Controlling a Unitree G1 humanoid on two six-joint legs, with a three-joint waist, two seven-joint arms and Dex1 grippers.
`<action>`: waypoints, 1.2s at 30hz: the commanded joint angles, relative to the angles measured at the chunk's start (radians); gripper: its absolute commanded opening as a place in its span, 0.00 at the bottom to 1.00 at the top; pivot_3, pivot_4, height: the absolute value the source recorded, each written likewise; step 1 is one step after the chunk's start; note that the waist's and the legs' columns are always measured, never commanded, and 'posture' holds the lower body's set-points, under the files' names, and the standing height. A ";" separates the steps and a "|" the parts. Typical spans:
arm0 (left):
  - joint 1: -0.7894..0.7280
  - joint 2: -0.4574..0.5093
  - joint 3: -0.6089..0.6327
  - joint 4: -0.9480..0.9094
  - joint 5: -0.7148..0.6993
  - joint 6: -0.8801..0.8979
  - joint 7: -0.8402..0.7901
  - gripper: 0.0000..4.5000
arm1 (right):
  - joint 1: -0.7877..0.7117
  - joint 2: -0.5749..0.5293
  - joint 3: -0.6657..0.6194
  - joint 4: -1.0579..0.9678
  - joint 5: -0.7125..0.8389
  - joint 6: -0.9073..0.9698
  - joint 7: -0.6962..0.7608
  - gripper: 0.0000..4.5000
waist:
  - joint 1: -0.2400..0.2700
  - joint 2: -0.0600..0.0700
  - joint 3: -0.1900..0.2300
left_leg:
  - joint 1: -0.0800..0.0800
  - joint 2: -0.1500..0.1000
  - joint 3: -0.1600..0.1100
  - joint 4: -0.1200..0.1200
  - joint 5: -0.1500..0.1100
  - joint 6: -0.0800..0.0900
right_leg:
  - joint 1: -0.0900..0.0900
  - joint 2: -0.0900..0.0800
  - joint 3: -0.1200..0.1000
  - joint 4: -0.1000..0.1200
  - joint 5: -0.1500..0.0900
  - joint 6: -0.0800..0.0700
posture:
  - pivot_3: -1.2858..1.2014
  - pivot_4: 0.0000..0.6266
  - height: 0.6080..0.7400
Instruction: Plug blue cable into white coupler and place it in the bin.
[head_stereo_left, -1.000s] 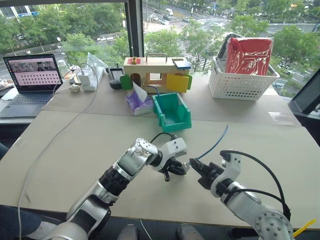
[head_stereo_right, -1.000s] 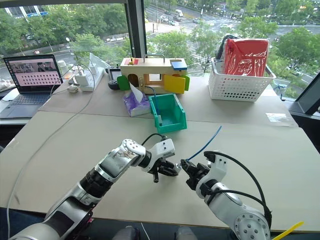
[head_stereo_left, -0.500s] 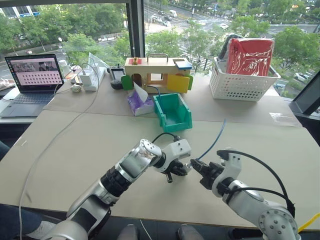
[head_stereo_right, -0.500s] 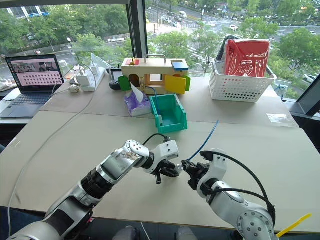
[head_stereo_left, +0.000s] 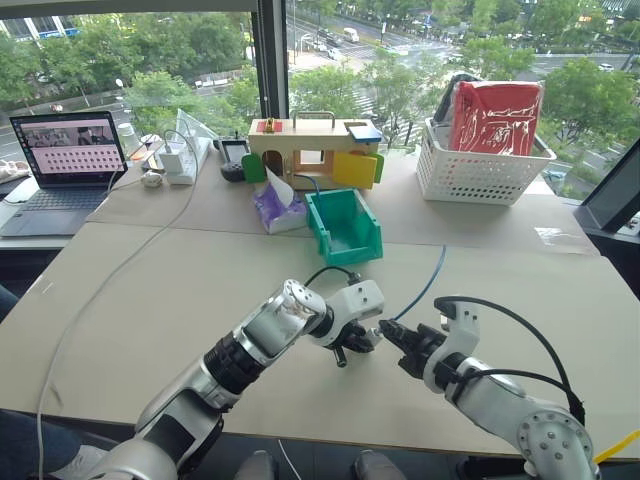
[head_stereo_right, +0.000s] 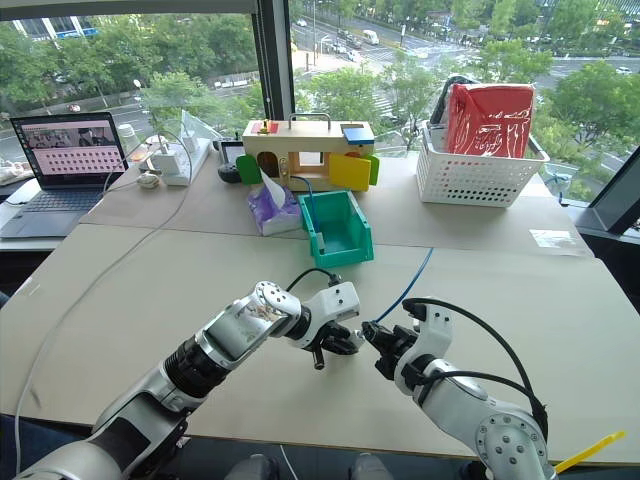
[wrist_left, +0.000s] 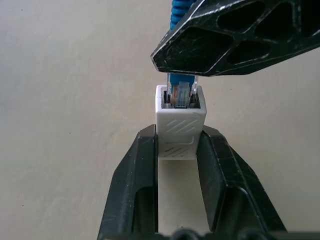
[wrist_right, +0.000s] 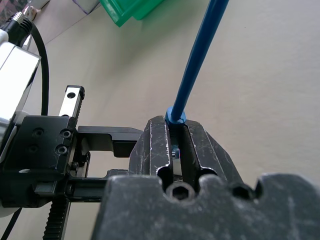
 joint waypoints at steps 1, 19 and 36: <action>0.022 -0.005 -0.022 -0.035 -0.030 0.028 0.008 0.14 | 0.042 -0.006 0.070 0.052 0.001 0.072 0.051 0.00 | -0.001 -0.001 -0.001 | 0.000 0.000 0.000 0.000 0.000 0.000 | 0.000 0.000 0.000 0.000 0.000 0.000 | 0.52 0.24 1.00; 0.047 0.034 -0.009 -0.091 -0.106 0.111 0.032 0.14 | 0.101 0.022 0.191 0.065 -0.170 0.127 0.163 0.00 | -0.010 -0.006 -0.021 | 0.016 0.001 0.000 -0.015 -0.002 0.003 | 0.008 0.001 0.000 0.000 -0.009 -0.007 | 0.52 0.24 1.00; 0.053 0.103 -0.067 -0.074 -0.071 -0.046 0.016 0.14 | 0.096 0.056 0.133 0.071 -0.301 0.095 0.277 0.00 | -0.023 -0.009 -0.028 | 0.018 0.001 0.000 -0.015 -0.002 0.003 | 0.009 0.001 0.001 0.000 -0.012 -0.013 | 0.52 0.24 1.00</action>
